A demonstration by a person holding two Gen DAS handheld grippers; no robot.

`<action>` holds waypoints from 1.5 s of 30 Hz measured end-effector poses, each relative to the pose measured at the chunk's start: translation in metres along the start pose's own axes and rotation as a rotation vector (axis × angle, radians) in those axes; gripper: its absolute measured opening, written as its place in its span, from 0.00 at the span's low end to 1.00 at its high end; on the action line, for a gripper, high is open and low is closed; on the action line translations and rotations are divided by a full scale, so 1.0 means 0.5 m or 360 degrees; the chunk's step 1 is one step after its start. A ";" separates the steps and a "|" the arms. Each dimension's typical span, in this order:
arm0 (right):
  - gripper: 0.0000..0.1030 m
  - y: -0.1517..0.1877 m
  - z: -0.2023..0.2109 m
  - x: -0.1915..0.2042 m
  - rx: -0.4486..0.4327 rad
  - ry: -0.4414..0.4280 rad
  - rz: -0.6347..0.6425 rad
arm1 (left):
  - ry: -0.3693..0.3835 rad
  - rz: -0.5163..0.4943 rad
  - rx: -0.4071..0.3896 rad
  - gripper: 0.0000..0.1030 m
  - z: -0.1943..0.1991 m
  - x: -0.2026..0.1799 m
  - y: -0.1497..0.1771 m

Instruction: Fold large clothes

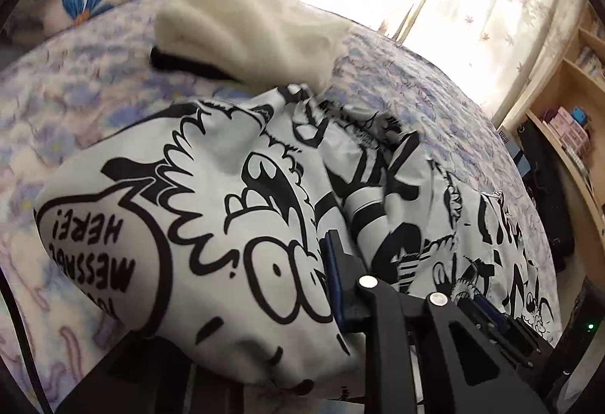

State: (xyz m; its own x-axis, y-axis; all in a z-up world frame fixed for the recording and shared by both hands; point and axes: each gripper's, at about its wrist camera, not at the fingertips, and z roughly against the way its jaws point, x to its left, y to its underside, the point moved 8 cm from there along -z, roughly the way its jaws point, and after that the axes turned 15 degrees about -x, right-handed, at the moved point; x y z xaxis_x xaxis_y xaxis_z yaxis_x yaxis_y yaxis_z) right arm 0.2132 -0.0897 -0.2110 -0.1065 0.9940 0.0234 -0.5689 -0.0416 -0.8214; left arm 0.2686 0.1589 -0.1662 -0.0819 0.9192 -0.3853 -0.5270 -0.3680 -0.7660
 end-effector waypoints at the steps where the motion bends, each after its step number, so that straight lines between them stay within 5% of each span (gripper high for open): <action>1: 0.21 0.000 -0.001 -0.002 0.0002 -0.0004 -0.0003 | -0.0007 -0.0037 -0.0019 0.16 0.008 -0.013 -0.008; 11: 0.23 -0.007 0.033 -0.005 0.0065 -0.0142 -0.0083 | 0.0016 -0.0337 -0.0151 0.13 0.093 -0.175 -0.064; 16: 0.22 -0.022 0.141 -0.066 -0.0090 -0.0220 -0.0330 | 0.0094 -0.0510 -0.0224 0.13 0.121 -0.296 -0.065; 24: 0.23 0.019 0.275 -0.308 -0.0223 0.0161 -0.0533 | 0.0348 -0.0735 -0.0240 0.13 0.132 -0.554 0.004; 29: 0.23 0.051 0.326 -0.422 -0.0278 0.0350 -0.0699 | 0.0517 -0.0961 -0.0191 0.14 0.125 -0.709 0.116; 36: 0.23 0.097 0.331 -0.463 -0.0219 0.0461 -0.0781 | 0.0523 -0.1320 0.0087 0.32 0.044 -0.783 0.310; 39: 0.23 0.113 0.337 -0.464 -0.0198 0.0464 -0.0802 | 0.0541 -0.1336 0.0104 0.42 0.044 -0.779 0.321; 43: 0.23 0.127 0.339 -0.476 -0.0177 0.0437 -0.0841 | 0.0734 -0.1198 0.0209 0.78 0.080 -0.771 0.304; 45: 0.23 0.123 0.334 -0.486 -0.0175 0.0411 -0.0858 | 0.0793 -0.1137 0.0210 0.81 0.102 -0.762 0.288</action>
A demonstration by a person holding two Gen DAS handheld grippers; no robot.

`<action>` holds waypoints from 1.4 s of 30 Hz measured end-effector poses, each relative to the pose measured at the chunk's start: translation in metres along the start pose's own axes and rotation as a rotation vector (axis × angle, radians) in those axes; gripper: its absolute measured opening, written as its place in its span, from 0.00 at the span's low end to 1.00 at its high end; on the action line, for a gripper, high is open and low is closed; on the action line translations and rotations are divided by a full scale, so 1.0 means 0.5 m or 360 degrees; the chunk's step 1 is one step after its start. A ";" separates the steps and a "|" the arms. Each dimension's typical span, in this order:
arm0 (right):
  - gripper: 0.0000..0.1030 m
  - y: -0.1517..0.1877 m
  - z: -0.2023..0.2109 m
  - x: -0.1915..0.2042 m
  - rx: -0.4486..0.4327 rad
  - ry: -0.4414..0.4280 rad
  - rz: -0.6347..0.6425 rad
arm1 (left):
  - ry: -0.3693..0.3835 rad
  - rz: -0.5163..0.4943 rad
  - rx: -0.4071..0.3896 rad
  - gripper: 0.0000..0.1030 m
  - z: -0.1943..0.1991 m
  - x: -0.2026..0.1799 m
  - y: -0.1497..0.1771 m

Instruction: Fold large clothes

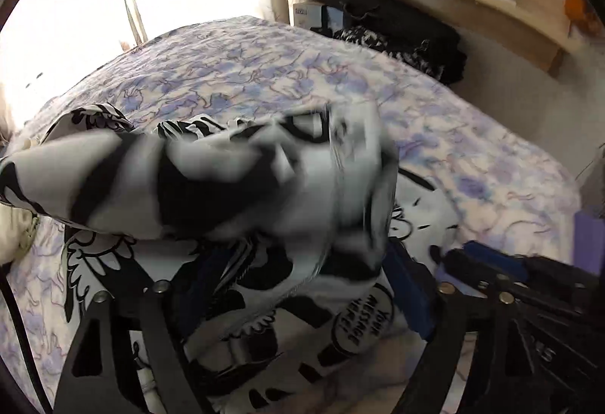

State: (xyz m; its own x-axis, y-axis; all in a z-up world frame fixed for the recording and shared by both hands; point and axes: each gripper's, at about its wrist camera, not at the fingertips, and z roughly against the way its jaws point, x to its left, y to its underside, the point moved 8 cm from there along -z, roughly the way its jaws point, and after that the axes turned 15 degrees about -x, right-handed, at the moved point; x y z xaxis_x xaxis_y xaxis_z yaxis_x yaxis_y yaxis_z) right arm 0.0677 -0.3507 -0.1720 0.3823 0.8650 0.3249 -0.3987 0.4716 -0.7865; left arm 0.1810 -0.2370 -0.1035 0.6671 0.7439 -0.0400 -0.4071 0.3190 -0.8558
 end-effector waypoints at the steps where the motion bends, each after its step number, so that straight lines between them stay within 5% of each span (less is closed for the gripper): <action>1: 0.23 -0.003 0.000 0.002 0.0001 -0.0019 -0.0002 | 0.0028 0.0024 -0.0002 0.81 0.012 0.009 -0.003; 6: 0.23 -0.030 0.017 0.042 -0.0031 -0.0138 0.0055 | 0.0062 0.0155 -0.0027 0.81 0.077 0.040 -0.009; 9: 0.37 -0.055 0.036 0.082 -0.0073 -0.0240 0.0148 | 0.0029 0.0239 -0.0071 0.81 0.128 0.088 -0.011; 15: 0.42 -0.100 0.059 0.193 -0.0141 -0.0454 0.0457 | -0.0164 0.0314 -0.0124 0.81 0.194 0.211 -0.002; 24: 0.43 -0.058 -0.090 0.264 0.0166 -0.0528 0.0914 | -0.0349 0.0567 -0.0015 0.81 0.150 0.392 0.046; 28: 0.29 -0.039 -0.118 0.264 0.0238 -0.0587 0.0909 | -0.0403 0.0663 0.0011 0.81 0.105 0.449 0.057; 29: 0.20 -0.045 -0.114 0.262 0.0222 -0.0574 0.0903 | -0.0423 0.0675 0.0016 0.81 0.093 0.460 0.055; 32: 0.14 -0.090 -0.082 0.230 0.0144 -0.0518 0.0749 | -0.0441 0.0683 -0.0007 0.81 0.065 0.473 0.030; 38: 0.12 -0.149 0.002 0.110 0.0093 -0.0438 0.0306 | -0.0340 0.0549 -0.0081 0.81 0.016 0.409 -0.059; 42: 0.12 -0.090 -0.028 0.041 0.0285 -0.0336 0.0094 | -0.0313 0.0464 0.0003 0.81 -0.048 0.363 -0.056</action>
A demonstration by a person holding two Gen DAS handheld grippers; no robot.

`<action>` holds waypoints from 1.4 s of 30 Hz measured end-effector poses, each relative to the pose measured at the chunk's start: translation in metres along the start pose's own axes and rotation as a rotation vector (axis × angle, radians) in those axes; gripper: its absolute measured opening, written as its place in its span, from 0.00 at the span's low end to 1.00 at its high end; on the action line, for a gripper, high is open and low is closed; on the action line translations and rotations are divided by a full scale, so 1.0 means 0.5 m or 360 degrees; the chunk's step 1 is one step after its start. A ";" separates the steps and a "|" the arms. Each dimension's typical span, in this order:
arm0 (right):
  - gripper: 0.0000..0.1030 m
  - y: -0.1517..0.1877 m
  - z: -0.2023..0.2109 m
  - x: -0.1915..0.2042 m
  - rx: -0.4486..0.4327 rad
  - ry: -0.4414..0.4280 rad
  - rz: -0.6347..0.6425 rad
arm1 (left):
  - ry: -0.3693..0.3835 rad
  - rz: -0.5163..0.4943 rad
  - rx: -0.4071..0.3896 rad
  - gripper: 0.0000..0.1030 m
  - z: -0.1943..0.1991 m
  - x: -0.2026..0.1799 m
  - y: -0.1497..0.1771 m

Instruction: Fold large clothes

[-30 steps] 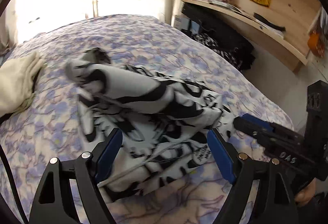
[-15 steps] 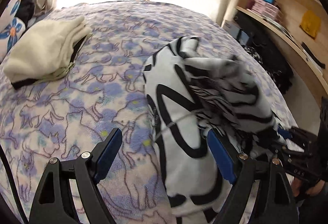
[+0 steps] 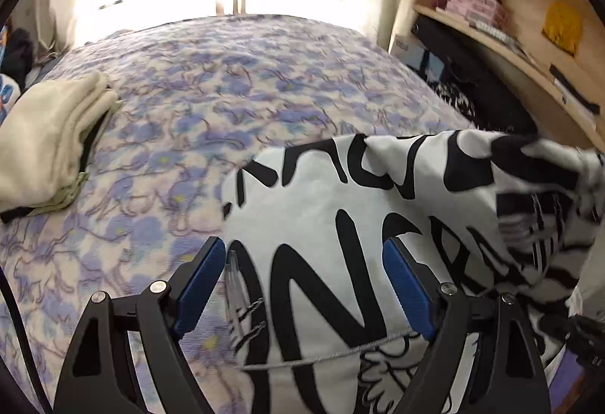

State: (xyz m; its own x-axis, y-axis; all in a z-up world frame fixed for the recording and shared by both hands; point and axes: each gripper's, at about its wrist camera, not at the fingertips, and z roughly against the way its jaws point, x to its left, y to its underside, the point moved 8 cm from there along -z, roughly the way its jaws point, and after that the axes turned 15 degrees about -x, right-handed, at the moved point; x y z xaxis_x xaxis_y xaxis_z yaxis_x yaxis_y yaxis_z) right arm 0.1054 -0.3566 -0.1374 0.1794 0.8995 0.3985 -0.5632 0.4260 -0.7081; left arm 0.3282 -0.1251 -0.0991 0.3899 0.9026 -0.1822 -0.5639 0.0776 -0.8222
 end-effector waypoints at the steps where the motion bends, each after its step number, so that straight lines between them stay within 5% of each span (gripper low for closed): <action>1: 0.14 0.027 -0.027 -0.027 0.0100 0.0017 -0.0115 | -0.0017 -0.0026 0.0052 0.81 -0.021 -0.008 0.015; 5: 0.17 0.045 -0.050 -0.045 0.0170 0.0017 -0.0204 | -0.0102 -0.0107 0.0127 0.87 -0.067 -0.020 0.052; 7: 0.20 0.016 -0.032 -0.013 0.0089 0.0083 0.0025 | -0.0090 -0.0103 0.0112 0.87 -0.061 -0.020 0.051; 11: 0.45 -0.037 -0.009 0.060 -0.0111 0.0057 0.0350 | -0.0064 -0.0076 0.0131 0.87 -0.045 -0.015 0.054; 18: 0.45 -0.100 -0.089 0.149 -0.0161 -0.0064 0.0633 | -0.0034 -0.0045 0.0110 0.87 0.007 -0.008 0.060; 19: 0.37 -0.112 -0.099 0.148 -0.0187 -0.0075 0.0606 | -0.0032 -0.0057 0.0101 0.87 0.013 -0.007 0.059; 20: 0.18 -0.128 -0.110 0.137 -0.0209 -0.0042 0.0559 | -0.0035 -0.0073 0.0088 0.87 0.020 -0.005 0.058; 24: 0.13 -0.162 -0.174 -0.007 -0.0145 0.0322 0.0236 | -0.0065 -0.0112 0.0049 0.87 0.030 0.007 0.057; 27: 0.13 -0.116 -0.235 -0.071 0.0067 0.0302 0.0090 | -0.0035 -0.0069 0.0091 0.87 0.019 0.011 0.070; 33: 0.27 -0.131 -0.179 -0.081 0.0055 0.0147 -0.0156 | 0.0023 -0.0009 0.0111 0.87 0.037 0.018 0.068; 42: 0.42 -0.034 -0.063 -0.082 0.0233 0.0039 -0.0129 | 0.0178 0.0114 0.0255 0.87 0.102 0.061 0.116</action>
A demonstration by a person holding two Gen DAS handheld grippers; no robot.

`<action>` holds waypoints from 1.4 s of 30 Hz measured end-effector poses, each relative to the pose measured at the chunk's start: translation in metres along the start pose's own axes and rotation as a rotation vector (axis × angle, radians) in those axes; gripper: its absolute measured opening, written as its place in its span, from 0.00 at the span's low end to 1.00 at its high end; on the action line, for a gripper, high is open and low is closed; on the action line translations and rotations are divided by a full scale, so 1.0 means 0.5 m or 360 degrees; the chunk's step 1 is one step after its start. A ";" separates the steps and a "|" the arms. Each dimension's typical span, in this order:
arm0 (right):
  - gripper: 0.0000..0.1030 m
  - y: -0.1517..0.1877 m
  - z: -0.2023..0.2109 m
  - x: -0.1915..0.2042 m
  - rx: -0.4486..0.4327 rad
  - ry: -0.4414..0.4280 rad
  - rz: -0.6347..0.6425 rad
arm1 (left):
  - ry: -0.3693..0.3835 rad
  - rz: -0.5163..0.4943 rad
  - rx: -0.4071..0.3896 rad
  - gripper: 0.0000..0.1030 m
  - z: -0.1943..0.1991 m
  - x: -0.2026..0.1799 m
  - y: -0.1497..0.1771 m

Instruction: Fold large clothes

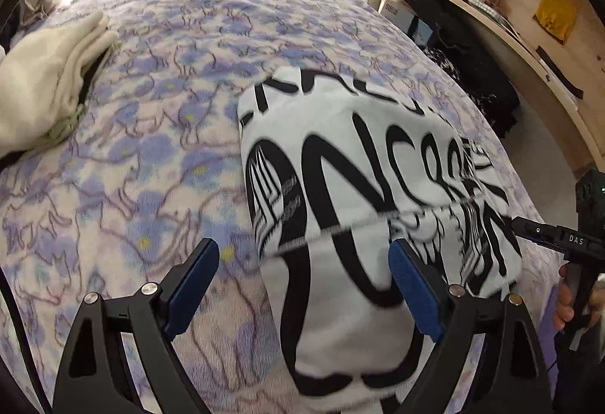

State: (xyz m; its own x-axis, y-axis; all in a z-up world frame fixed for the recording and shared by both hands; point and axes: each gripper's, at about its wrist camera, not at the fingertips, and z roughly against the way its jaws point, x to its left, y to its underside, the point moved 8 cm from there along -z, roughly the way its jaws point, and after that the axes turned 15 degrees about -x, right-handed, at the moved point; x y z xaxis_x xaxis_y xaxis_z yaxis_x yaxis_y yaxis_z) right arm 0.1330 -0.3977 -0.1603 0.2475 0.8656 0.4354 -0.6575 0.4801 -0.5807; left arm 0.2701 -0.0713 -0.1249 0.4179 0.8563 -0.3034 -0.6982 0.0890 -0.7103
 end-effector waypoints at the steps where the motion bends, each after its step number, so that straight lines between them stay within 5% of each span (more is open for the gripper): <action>1: 0.42 0.012 0.005 0.003 0.0013 -0.0006 0.0017 | 0.0027 -0.0001 0.0028 0.87 0.002 -0.003 0.013; 7: 0.46 0.035 -0.017 0.032 0.0064 0.0008 0.0079 | 0.0023 -0.0027 0.0013 0.87 -0.004 -0.027 0.038; 9: 0.38 0.023 -0.012 0.057 -0.0018 0.0006 0.0211 | 0.0026 -0.0014 0.0008 0.87 -0.010 -0.036 0.037; 10: 0.16 0.019 -0.010 0.075 -0.0041 -0.0010 0.0284 | 0.0025 -0.0012 0.0008 0.87 -0.012 -0.040 0.037; 14: 0.10 -0.011 -0.001 0.105 -0.0181 0.0035 0.0414 | 0.0015 -0.0022 -0.0008 0.87 -0.021 -0.052 0.034; 17: 0.10 -0.039 -0.007 0.096 -0.0250 0.0037 0.0380 | 0.0012 -0.0027 -0.0028 0.87 -0.029 -0.057 0.034; 23: 0.13 -0.014 -0.072 0.041 -0.0126 0.0153 0.0319 | -0.0019 -0.0056 -0.0026 0.92 -0.051 -0.055 0.046; 28: 0.23 -0.059 -0.009 0.091 -0.0382 0.0281 0.0392 | -0.0112 -0.0165 -0.0141 0.90 -0.015 -0.070 0.012; 31: 0.26 -0.068 0.002 0.156 -0.0511 0.0188 0.0471 | -0.0098 -0.0207 -0.0288 0.90 0.016 -0.106 -0.022; 33: 0.26 -0.061 -0.024 0.198 -0.0484 0.0107 0.0504 | -0.0051 -0.0219 -0.0336 0.89 0.017 -0.137 -0.036; 36: 0.26 -0.045 -0.092 0.229 -0.0385 0.0013 0.0493 | -0.0005 -0.0242 -0.0328 0.73 -0.011 -0.167 -0.041; 39: 0.26 -0.034 -0.168 0.204 -0.0259 0.0122 0.0489 | -0.0015 -0.0207 -0.0242 0.68 -0.057 -0.165 -0.027; 42: 0.02 -0.050 -0.181 0.143 -0.0283 0.0248 0.0491 | -0.0095 -0.0237 -0.0255 0.68 -0.069 -0.142 -0.025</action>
State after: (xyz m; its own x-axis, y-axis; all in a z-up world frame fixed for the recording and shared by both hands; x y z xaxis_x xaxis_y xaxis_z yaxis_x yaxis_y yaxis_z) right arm 0.2316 -0.3349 -0.1769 0.1718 0.9778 0.1197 -0.5876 0.1993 -0.7842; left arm 0.2692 -0.1507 -0.1163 0.4710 0.8687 -0.1532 -0.5283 0.1386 -0.8377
